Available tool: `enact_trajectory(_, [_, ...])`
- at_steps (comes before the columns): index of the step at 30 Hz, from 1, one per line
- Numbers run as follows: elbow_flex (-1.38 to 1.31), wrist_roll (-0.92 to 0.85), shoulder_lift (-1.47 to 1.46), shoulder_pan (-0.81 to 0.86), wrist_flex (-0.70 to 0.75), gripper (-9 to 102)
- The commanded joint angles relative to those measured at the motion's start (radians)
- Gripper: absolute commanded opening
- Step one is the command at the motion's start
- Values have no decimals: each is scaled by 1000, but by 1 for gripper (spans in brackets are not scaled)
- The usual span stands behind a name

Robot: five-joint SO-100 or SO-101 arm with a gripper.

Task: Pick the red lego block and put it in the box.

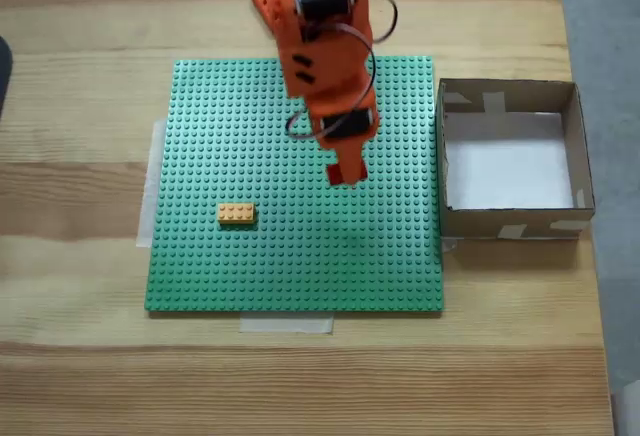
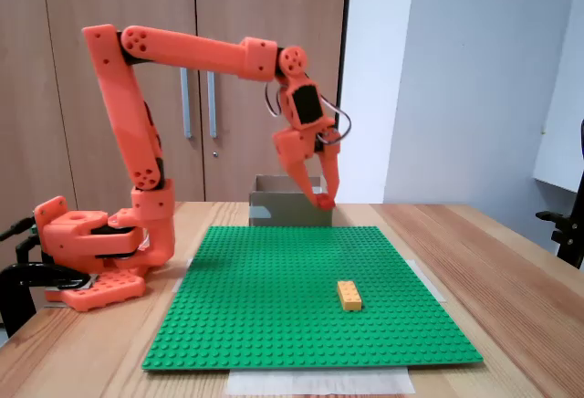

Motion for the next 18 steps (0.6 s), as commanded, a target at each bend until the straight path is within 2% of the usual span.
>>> enact_trajectory(1, [-6,-8,120,-34,64,-1])
enact_trajectory(7, [-120,-3,181,-137,288,-1])
enact_trajectory(12, [-150,46,238,-261,345,-1])
enact_trajectory(18, [-339,58,166,-362,371,-1])
